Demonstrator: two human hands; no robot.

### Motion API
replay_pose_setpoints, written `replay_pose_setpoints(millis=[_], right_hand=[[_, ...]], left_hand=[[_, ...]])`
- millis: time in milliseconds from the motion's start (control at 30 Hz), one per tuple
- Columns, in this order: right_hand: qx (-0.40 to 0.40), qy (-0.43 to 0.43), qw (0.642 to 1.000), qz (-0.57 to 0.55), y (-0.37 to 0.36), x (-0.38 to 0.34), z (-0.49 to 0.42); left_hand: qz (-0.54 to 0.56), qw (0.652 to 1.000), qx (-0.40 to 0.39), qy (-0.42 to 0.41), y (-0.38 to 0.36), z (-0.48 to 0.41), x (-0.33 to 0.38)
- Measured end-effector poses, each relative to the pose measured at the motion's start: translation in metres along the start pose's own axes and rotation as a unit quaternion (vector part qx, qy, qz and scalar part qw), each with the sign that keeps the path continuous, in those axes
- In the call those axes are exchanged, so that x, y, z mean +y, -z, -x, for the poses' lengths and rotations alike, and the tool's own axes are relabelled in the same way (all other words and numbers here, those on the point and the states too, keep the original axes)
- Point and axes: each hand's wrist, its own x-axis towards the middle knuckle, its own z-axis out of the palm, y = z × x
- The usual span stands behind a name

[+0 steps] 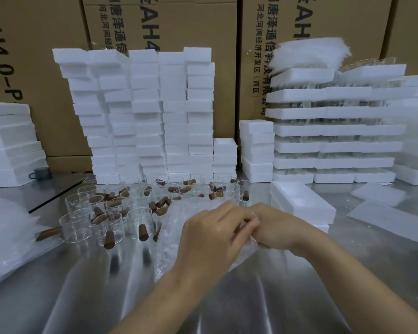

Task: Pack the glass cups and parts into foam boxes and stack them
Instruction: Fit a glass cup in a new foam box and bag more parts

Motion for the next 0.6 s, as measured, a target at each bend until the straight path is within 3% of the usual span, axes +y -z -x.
replay_pose_setpoints(millis=[167, 300, 367, 433, 533, 600], right_hand=[[0.018, -0.007, 0.994, -0.111, 0.000, 0.002, -0.002], [0.021, -0.014, 0.968, -0.249, 0.004, 0.000, -0.004], [0.022, -0.013, 0.955, -0.297, 0.007, 0.000, -0.005], [0.029, -0.010, 0.944, -0.327, 0.007, 0.001, -0.006], [0.030, -0.001, 0.937, -0.347, 0.007, 0.002, -0.007], [0.019, 0.009, 0.943, -0.332, 0.007, 0.001, -0.006]], left_hand=[[0.032, 0.994, 0.102, 0.016, 0.008, -0.011, -0.001], [0.037, 0.959, 0.191, 0.206, 0.025, -0.022, -0.024], [0.090, 0.934, 0.167, 0.303, 0.030, -0.023, -0.036], [0.222, 0.882, 0.099, 0.404, 0.033, -0.023, -0.047], [0.392, 0.770, 0.009, 0.503, 0.033, -0.022, -0.055], [0.433, 0.747, -0.007, 0.504, 0.029, -0.020, -0.056]])
